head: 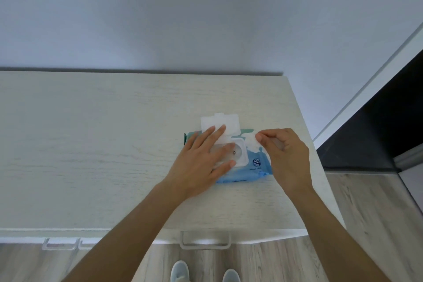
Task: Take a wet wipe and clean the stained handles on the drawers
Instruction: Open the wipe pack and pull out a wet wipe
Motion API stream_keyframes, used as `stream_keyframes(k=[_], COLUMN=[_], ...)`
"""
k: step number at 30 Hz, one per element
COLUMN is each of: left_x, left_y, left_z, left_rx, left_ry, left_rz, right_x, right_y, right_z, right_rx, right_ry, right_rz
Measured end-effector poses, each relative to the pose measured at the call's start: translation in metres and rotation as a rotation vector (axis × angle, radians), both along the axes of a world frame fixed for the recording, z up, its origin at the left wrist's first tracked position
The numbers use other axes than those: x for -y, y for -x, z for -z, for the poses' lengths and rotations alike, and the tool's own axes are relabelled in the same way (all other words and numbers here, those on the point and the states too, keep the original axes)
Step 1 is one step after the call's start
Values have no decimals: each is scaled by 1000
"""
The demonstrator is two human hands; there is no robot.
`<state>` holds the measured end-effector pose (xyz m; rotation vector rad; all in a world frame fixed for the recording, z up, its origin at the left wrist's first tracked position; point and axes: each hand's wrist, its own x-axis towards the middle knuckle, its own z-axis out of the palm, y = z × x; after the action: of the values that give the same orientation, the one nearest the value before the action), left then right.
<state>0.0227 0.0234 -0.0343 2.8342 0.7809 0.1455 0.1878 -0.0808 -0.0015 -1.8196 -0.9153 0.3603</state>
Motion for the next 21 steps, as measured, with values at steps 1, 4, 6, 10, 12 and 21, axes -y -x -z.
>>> stream_keyframes(k=[1, 4, 6, 10, 12, 21], left_x=[-7, -31, -43, -36, -15, 29], left_y=[-5, -26, -37, -34, -19, 20], left_z=[-3, -10, -15, -26, -28, 6], left_rx=[27, 39, -12, 96, 262, 64], left_ry=[12, 65, 136, 5, -153, -164], left_rz=[-29, -138, -191, -216, -146, 41], right_x=[0, 1, 3, 8, 11, 13], right_y=[-1, -4, -5, -9, -10, -1], right_z=[0, 0, -1, -3, -2, -5], right_rx=[4, 21, 17, 24, 20, -13], right_ry=[13, 27, 20, 8, 0, -38], right_rz=[10, 31, 43, 58, 82, 39])
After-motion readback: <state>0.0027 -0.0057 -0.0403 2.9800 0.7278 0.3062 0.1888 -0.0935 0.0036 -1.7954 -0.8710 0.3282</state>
